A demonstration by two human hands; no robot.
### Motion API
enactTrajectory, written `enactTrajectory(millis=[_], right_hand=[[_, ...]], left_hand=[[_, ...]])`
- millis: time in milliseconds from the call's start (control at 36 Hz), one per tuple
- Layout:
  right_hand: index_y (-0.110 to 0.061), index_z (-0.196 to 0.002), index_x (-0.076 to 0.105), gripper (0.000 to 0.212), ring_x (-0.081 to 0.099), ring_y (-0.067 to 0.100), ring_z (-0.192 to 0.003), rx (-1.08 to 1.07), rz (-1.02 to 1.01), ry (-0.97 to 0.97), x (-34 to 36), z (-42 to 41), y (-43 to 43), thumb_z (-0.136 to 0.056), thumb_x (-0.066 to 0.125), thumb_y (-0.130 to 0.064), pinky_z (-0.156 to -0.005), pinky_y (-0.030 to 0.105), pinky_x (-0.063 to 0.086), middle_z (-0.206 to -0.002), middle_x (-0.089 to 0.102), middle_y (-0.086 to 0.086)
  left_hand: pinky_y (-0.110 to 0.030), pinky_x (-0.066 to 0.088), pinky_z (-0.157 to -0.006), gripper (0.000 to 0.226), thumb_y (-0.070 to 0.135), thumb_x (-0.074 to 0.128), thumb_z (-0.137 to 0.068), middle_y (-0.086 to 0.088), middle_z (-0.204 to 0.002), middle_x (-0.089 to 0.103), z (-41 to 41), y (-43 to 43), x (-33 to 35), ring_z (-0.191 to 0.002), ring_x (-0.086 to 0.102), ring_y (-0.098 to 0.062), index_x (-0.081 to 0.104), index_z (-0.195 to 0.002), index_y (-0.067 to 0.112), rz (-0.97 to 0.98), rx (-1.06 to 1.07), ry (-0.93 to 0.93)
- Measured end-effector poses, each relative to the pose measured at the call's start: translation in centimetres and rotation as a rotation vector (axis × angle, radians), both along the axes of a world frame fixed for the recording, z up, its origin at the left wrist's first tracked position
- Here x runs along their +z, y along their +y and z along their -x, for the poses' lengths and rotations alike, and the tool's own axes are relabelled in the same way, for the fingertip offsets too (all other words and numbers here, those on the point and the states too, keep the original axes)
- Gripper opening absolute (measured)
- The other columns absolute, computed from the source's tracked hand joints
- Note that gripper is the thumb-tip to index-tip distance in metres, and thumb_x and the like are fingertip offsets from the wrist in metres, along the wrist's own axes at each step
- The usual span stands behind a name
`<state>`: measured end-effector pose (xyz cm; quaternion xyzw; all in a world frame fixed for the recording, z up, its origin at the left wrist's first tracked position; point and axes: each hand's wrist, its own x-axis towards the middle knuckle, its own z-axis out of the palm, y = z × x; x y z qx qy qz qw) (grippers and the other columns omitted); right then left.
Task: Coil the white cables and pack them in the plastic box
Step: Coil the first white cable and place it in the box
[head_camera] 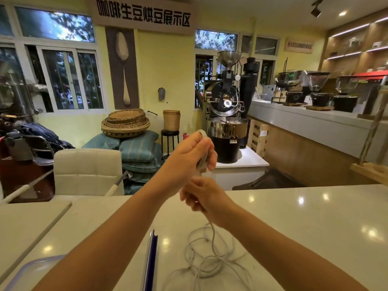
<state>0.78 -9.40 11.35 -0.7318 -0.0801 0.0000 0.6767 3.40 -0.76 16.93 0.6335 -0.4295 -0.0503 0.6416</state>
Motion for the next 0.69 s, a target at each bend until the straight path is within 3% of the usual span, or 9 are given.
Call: enactTrajectory(millis=[83, 167, 250, 361, 528, 694], right_hand=[[-0.025, -0.081, 0.063, 0.023, 0.037, 0.005, -0.047, 0.014, 0.148, -0.007, -0.1, 1.0, 0.4, -0.093, 0.043, -0.025, -0.050, 0.017, 0.030, -0.056, 0.049, -0.004], [-0.014, -0.101, 0.065, 0.026, 0.036, 0.002, -0.045, -0.046, 0.301, -0.045, 0.4, 1.4, -0.1, -0.094, 0.042, -0.024, -0.046, 0.011, 0.031, -0.054, 0.045, -0.005], [-0.009, -0.105, 0.064, 0.027, 0.039, 0.005, -0.053, -0.060, 0.527, -0.161, 1.5, 2.1, -1.0, -0.094, 0.043, -0.021, -0.052, 0.014, 0.032, -0.060, 0.046, -0.004], [-0.008, -0.094, 0.066, 0.023, 0.042, 0.003, -0.055, -0.078, 0.757, -0.297, 4.0, 2.5, -2.8, -0.091, 0.048, -0.022, -0.052, 0.006, 0.038, -0.062, 0.049, -0.009], [-0.027, -0.065, 0.056, 0.017, 0.043, 0.002, -0.050, -0.084, 0.970, -0.395, 7.1, 2.1, -4.6, -0.082, 0.059, -0.029, -0.053, 0.013, 0.037, -0.058, 0.049, -0.010], [-0.020, -0.062, 0.060, 0.015, 0.051, -0.010, -0.053, -0.030, 1.003, -0.465, 9.4, 1.2, -6.1, -0.069, 0.072, -0.024, -0.054, 0.005, 0.042, -0.059, 0.052, -0.013]], left_hand=[[-0.014, 0.043, -0.057, 0.027, 0.016, 0.031, -0.096, 0.004, -0.061, 0.055, -1.2, 0.0, -0.2, -0.054, 0.051, -0.004, 0.045, -0.073, 0.018, -0.049, 0.126, -0.090], [-0.012, 0.043, -0.056, 0.028, 0.012, 0.032, -0.096, 0.002, -0.064, 0.053, -2.0, 0.0, -0.7, -0.052, 0.049, 0.000, 0.042, -0.071, 0.019, -0.088, 0.225, -0.194], [-0.011, 0.043, -0.058, 0.026, 0.011, 0.034, -0.095, 0.003, -0.064, 0.052, -2.7, 0.4, -1.3, -0.052, 0.048, 0.003, 0.041, -0.071, 0.018, -0.161, 0.310, -0.291], [-0.014, 0.040, -0.060, 0.025, 0.015, 0.036, -0.095, 0.004, -0.066, 0.052, -3.0, 1.2, -2.1, -0.053, 0.048, 0.004, 0.043, -0.071, 0.020, -0.281, 0.341, -0.320], [-0.015, 0.042, -0.059, 0.025, 0.015, 0.034, -0.095, 0.000, -0.067, 0.052, -1.3, 1.2, -3.5, -0.057, 0.049, -0.004, 0.043, -0.072, 0.017, -0.342, 0.172, -0.230], [-0.013, 0.040, -0.057, 0.028, 0.018, 0.029, -0.096, 0.001, -0.065, 0.054, -0.2, 1.3, -3.8, -0.054, 0.049, -0.002, 0.048, -0.076, 0.016, -0.273, -0.012, -0.122]])
